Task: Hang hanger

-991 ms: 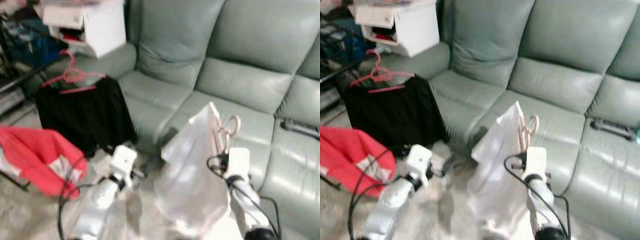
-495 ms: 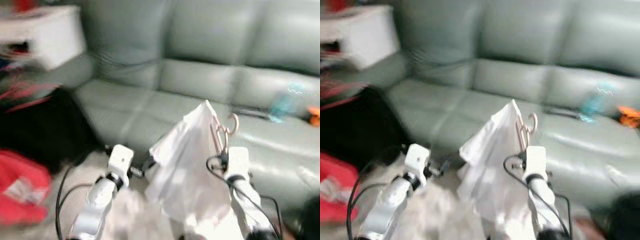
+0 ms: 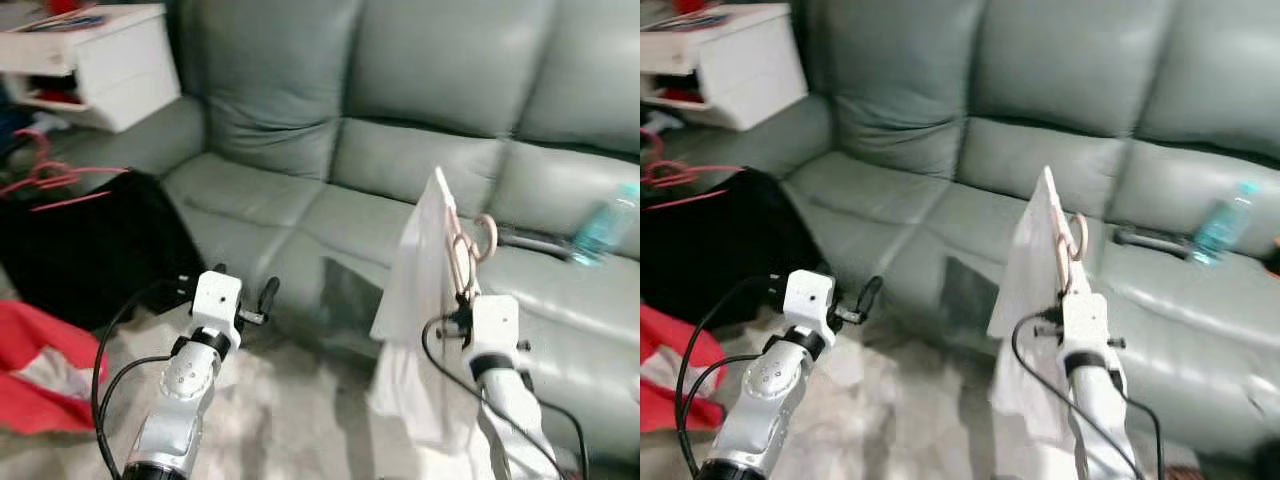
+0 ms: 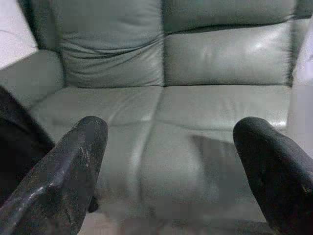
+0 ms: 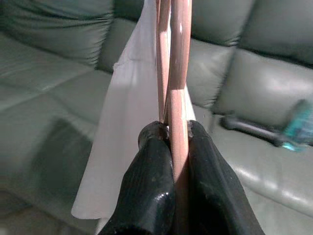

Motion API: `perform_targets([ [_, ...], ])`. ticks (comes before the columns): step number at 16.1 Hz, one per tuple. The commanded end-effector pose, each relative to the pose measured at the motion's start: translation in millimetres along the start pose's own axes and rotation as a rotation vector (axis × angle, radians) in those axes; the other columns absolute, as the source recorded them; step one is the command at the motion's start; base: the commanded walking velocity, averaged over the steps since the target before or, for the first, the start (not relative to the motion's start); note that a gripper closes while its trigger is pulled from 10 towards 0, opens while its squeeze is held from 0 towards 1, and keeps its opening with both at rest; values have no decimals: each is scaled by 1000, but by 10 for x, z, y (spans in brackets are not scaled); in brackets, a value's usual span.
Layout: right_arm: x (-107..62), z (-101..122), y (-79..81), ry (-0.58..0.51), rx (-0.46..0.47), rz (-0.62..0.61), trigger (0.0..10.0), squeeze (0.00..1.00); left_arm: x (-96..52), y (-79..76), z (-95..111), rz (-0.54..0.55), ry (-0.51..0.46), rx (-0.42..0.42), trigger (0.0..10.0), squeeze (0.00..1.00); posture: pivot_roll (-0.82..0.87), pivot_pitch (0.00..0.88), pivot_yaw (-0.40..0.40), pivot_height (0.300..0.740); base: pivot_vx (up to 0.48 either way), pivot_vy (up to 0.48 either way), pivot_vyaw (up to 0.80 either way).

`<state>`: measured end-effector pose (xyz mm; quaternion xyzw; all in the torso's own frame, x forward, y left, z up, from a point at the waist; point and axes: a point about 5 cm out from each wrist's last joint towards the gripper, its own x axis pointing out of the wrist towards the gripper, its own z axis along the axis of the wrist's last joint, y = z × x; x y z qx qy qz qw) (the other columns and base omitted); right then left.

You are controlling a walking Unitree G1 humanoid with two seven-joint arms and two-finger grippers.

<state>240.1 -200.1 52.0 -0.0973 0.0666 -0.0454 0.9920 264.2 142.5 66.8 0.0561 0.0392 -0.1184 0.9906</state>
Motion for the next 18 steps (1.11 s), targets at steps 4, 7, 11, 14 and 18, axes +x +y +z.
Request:
perform_targets([
  [4, -20, 302, -64, -128, -6, -10, 10000, 0, -95, 263, -54, 129, 20, 1, 10000, 0, -45, 0, 32, 740, 300, 0, 0],
  [7, 16, 341, -57, -135, -3, -22, 10000, 0, -45, 257, 4, 123, -7, -1, 10000, 0, -45, 0, 33, 740, 314, 0, 0],
  [11, -63, 338, -32, -131, -5, -12, 10000, 0, -78, 257, -31, 115, 9, 9, 10000, 0, -52, 0, 38, 740, 312, 0, 0],
  [14, -183, 278, -24, -111, -13, -4, 10000, 0, -224, 334, -128, 204, 32, -5, 10000, 0, -51, 0, 34, 740, 92, 0, 0],
  [18, -209, 242, 44, -88, -18, 23, 10000, 0, -358, 395, -229, 243, 70, 4, 10000, 0, -45, 0, 39, 740, 0, 0, 0],
])
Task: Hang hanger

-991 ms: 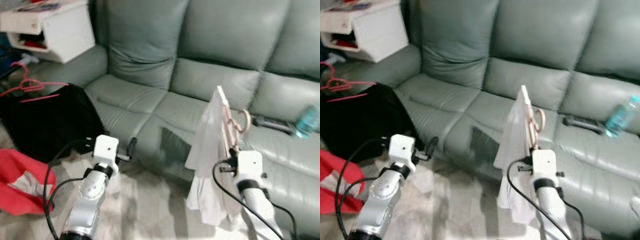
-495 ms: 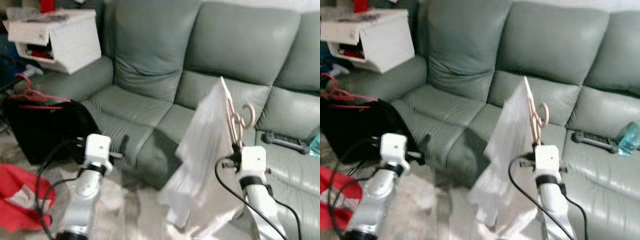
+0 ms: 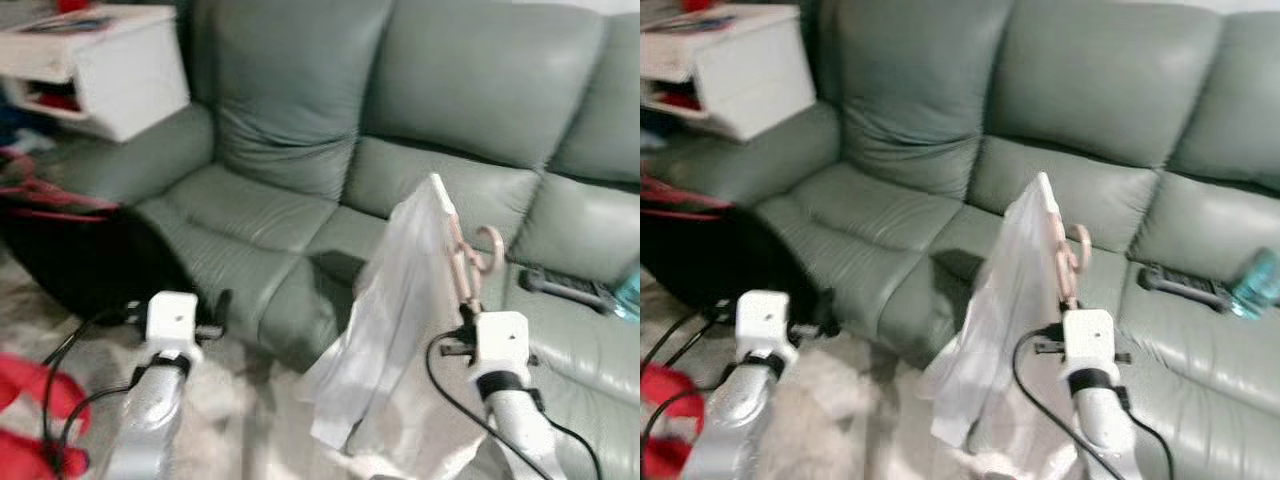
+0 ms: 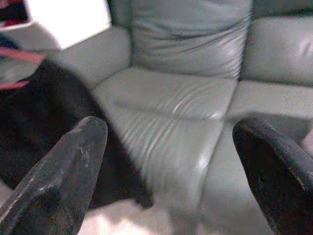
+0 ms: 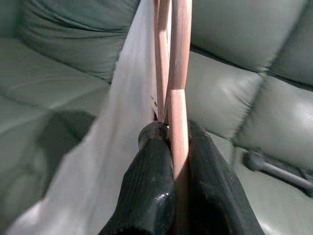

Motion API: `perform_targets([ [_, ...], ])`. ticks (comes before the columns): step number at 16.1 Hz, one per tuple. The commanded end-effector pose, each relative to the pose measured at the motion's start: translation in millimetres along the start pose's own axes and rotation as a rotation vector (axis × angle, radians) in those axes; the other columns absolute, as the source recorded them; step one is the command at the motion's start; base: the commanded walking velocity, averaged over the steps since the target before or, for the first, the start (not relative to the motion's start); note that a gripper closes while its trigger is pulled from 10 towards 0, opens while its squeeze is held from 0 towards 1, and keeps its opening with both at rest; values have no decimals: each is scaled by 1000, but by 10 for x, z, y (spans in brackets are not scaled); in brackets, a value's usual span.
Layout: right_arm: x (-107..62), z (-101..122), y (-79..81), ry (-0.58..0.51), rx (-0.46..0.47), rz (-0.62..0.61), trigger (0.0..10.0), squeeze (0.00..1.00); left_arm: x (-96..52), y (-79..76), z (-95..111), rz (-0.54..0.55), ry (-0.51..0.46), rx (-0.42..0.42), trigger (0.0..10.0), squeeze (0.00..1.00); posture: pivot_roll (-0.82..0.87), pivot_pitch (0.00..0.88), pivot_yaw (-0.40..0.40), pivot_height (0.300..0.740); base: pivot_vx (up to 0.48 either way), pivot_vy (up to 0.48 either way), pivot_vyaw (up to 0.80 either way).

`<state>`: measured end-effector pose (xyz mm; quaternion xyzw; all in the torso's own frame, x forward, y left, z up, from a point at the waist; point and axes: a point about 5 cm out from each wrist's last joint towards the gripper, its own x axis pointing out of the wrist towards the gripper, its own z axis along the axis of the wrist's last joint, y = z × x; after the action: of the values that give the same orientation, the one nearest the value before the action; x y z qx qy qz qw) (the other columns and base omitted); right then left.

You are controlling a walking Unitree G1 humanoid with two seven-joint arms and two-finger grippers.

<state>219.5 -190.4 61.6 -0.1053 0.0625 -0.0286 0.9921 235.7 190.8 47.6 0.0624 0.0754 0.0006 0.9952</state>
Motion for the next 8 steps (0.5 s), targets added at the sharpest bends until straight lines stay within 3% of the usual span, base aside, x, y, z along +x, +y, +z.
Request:
perform_targets([
  [1, 34, 165, -22, -76, -2, -24, 10000, 0, -18, 25, 15, 9, -10, 13, 10000, 0, -41, 0, 39, 740, 0, 0, 0],
  [8, 63, 79, -104, -24, 47, -93, 10000, 0, 10, 58, 39, 21, -18, 15, 10000, 0, -40, 0, 38, 740, 0, 0, 0],
])
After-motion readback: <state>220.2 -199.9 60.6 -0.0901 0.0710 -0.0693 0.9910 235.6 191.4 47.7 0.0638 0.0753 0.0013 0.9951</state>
